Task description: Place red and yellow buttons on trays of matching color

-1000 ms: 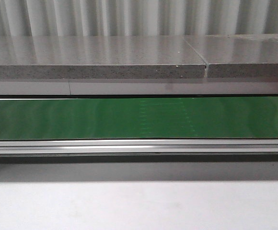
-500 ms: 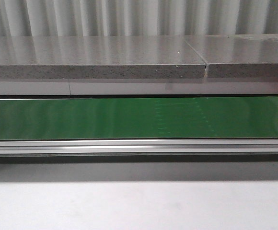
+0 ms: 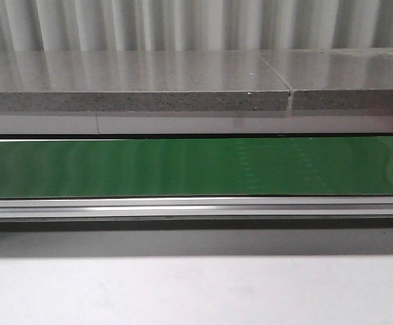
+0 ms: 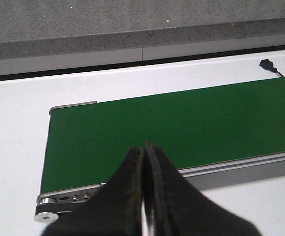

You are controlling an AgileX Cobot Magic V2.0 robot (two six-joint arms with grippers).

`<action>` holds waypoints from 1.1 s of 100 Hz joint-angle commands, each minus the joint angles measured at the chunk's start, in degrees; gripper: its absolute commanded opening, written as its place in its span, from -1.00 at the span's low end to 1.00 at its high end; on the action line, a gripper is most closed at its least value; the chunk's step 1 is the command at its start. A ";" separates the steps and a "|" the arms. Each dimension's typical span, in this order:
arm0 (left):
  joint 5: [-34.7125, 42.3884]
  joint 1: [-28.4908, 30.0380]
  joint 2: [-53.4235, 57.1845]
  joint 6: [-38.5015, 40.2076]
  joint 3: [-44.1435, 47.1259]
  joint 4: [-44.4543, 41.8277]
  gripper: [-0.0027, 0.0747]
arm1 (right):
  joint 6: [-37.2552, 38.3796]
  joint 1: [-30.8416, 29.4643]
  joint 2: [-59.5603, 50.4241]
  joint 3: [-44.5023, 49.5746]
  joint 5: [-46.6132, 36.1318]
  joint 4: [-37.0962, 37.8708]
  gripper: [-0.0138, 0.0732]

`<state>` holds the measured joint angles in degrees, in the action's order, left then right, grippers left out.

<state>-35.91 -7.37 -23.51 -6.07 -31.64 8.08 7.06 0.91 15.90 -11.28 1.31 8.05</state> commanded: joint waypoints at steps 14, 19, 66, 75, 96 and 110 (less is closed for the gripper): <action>4.40 -0.34 -0.29 -0.01 -1.51 0.40 -0.98 | -0.97 -2.90 -3.34 4.06 -9.15 -1.76 -0.84; 4.40 -0.34 -0.29 -0.01 -1.51 0.40 -0.98 | -1.12 -2.95 -4.35 5.08 -9.21 -1.88 -0.84; 4.40 -0.34 -0.29 -0.01 -1.51 0.40 -0.98 | -5.88 -3.00 -14.25 12.58 -6.76 -6.40 -0.84; 4.40 -0.34 -0.29 -0.01 -1.51 0.40 -0.98 | -7.06 -3.12 -17.69 12.64 -5.15 -6.47 -0.84; 4.41 -0.34 -0.29 -0.01 -1.51 0.40 -0.98 | -7.06 -3.17 -17.49 12.64 -4.29 -6.52 -0.84; 4.41 -0.34 -0.29 -0.01 -1.51 0.40 -0.98 | -7.06 -3.17 -17.49 12.64 -4.35 -6.59 -0.84</action>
<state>-35.82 -7.37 -23.51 -6.07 -31.64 8.08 0.71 -1.93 -0.56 1.60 1.34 1.66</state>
